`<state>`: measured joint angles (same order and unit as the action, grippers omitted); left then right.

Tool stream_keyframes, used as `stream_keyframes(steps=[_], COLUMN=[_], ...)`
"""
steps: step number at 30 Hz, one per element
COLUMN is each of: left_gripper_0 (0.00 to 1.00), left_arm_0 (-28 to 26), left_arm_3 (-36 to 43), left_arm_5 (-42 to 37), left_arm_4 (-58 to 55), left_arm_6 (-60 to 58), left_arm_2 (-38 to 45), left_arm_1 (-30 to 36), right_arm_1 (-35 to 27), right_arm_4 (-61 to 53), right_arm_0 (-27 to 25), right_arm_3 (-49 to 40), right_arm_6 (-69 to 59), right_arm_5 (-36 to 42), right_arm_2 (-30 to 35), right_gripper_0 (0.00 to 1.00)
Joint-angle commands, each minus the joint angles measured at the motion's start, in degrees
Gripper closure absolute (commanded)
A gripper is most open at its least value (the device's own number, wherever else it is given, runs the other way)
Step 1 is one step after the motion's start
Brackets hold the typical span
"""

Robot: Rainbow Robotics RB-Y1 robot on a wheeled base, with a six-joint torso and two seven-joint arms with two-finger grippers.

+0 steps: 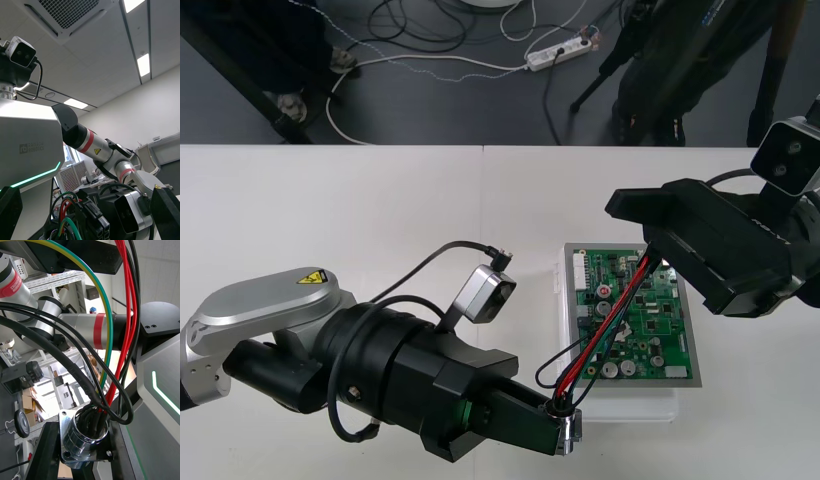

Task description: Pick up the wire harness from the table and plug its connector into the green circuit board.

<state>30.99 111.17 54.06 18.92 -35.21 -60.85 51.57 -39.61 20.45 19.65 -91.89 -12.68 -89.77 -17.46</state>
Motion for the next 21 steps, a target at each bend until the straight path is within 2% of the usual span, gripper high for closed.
stream_keyframes(steps=[1, 18, 21], left_gripper_0=[1.0, 1.0, 1.0], left_arm_0=[2.1, 2.1, 2.1], left_arm_3=[2.4, 2.5, 2.5], left_arm_5=[-1.2, -1.2, -1.2], left_arm_4=[-0.6, -0.6, -0.6], left_arm_6=[-2.8, -2.8, -2.8], left_arm_2=[-0.7, -0.7, -0.7], left_arm_1=[1.2, 1.2, 1.2], right_arm_1=[-1.5, -1.3, -1.2], right_arm_4=[-0.9, -0.8, 0.2], right_arm_0=[1.9, 1.2, 1.1], right_arm_3=[-2.1, -2.4, -2.4], right_arm_6=[-3.1, -3.0, -2.8], right_arm_5=[-0.2, -0.2, -0.2], right_arm_2=[-0.6, -0.7, -0.7], right_gripper_0=[0.0, 0.01, 0.24])
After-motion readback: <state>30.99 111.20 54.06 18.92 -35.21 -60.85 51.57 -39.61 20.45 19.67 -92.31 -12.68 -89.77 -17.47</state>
